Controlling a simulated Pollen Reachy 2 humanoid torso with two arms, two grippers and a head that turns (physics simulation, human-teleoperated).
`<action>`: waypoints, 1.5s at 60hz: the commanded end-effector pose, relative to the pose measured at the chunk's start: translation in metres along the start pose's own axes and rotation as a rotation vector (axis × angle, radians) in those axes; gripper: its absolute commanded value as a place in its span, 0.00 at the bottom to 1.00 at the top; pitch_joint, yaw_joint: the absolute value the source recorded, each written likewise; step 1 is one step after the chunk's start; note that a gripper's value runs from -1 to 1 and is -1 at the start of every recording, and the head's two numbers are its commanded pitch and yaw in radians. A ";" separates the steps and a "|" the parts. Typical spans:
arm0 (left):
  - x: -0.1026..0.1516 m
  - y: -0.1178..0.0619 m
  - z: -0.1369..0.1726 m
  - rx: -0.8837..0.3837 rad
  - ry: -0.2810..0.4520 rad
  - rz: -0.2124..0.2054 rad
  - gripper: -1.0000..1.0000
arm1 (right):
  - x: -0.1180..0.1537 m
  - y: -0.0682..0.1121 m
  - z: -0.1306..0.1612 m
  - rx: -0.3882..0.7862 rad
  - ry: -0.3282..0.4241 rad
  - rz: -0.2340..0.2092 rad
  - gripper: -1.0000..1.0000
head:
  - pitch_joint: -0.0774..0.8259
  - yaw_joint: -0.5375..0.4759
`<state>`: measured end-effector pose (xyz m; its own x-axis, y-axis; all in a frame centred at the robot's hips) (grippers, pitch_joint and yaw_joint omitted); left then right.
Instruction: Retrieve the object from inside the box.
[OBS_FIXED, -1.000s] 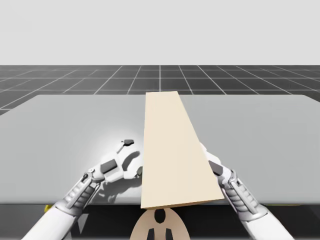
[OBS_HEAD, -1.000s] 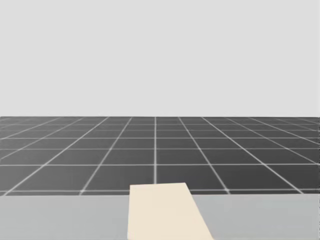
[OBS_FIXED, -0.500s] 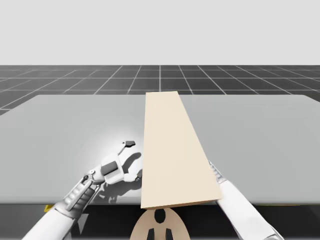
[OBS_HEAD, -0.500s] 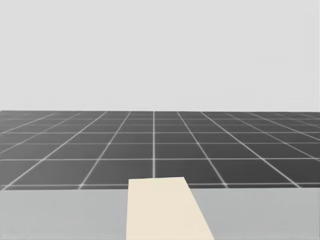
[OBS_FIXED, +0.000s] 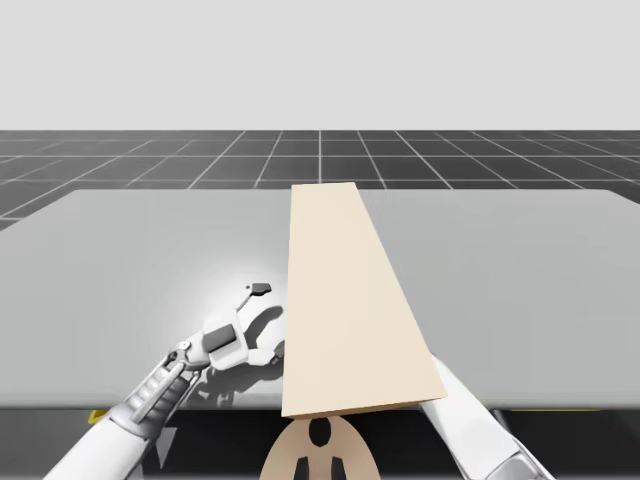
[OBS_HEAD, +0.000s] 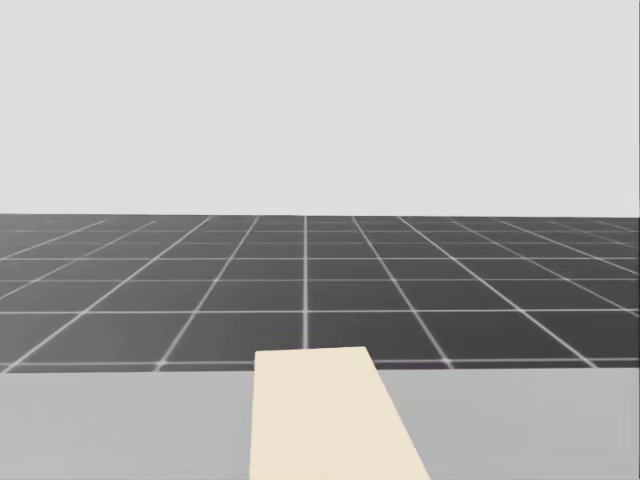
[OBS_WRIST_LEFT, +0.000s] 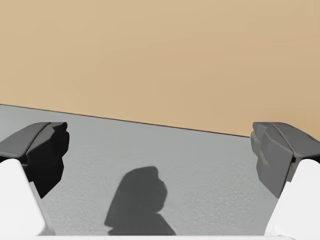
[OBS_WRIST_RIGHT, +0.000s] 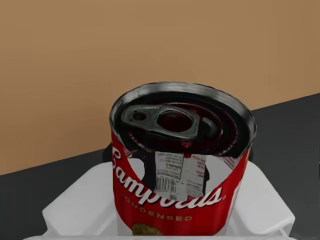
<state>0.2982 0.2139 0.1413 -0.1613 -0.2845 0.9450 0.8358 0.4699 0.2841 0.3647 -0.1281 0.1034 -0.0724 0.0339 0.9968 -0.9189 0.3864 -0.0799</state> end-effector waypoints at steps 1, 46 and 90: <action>-0.001 0.000 0.000 0.003 0.005 -0.004 0.00 | 0.014 -0.003 0.023 0.002 0.001 0.022 1.00 | 0.12 0.50; 0.000 0.005 0.002 0.025 0.004 0.001 0.00 | 0.030 -0.065 0.237 -0.431 0.029 0.076 1.00 | 0.11 0.50; 0.001 0.011 0.005 0.050 -0.001 0.010 0.00 | 0.218 -0.106 0.284 -0.581 -0.030 0.320 1.00 | 0.09 0.51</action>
<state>0.3040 0.2221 0.1458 -0.1546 -0.2801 0.9474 0.8119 0.5105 0.2834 0.3389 -0.4070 0.2666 -0.2395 0.1498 0.9593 -0.5555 0.7892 -0.2620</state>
